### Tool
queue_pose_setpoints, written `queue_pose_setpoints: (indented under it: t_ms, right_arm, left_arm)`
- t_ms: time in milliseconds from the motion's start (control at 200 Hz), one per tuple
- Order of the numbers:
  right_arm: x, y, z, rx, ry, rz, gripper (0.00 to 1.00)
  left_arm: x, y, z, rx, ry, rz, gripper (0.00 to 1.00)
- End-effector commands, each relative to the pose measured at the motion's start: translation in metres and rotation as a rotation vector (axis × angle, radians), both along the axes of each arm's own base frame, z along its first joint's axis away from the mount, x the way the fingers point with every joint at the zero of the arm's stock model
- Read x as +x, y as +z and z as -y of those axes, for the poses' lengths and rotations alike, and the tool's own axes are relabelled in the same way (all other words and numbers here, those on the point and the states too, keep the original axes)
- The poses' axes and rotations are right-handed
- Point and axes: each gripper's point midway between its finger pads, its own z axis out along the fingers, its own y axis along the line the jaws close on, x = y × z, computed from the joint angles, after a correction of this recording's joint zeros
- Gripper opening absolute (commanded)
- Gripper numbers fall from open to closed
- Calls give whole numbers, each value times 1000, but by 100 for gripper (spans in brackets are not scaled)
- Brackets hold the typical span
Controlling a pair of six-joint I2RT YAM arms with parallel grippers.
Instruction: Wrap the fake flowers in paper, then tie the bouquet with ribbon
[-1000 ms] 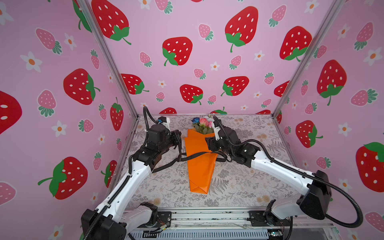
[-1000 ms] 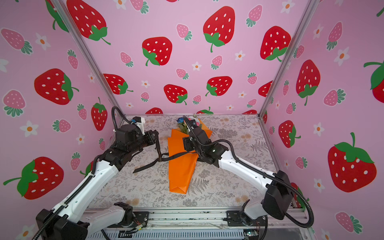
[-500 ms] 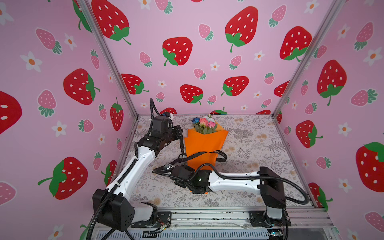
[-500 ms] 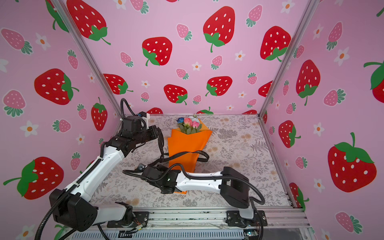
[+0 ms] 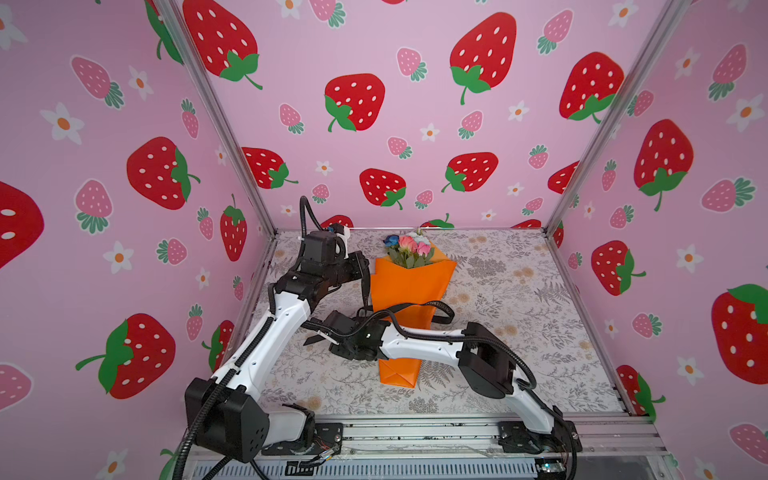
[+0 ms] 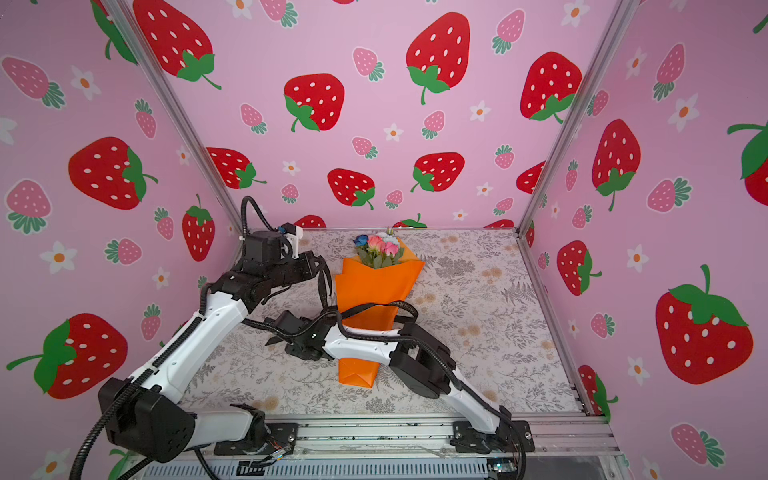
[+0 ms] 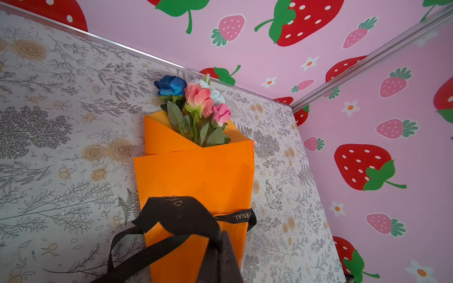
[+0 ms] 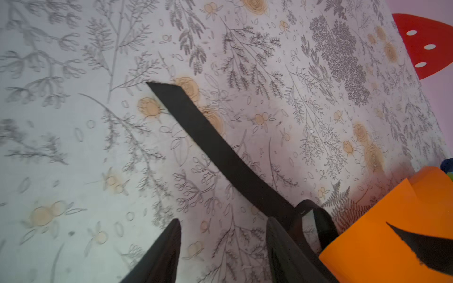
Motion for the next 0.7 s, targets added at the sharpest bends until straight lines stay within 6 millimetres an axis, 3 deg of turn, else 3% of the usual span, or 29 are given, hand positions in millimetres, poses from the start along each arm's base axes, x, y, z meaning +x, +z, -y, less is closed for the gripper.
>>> queue_pose_setpoints:
  t_ms: [0, 305, 695]
  right_arm:
    - [-2, -9, -14, 27, 41, -69, 63]
    - [15, -33, -35, 63, 34, -238, 70]
    - [26, -77, 3, -49, -67, -446, 70]
  left_arm:
    - [-4, 7, 4, -15, -36, 36, 0]
    - [-5, -2, 7, -30, -43, 15, 0]
    - [-2, -6, 6, -19, -36, 11, 0]
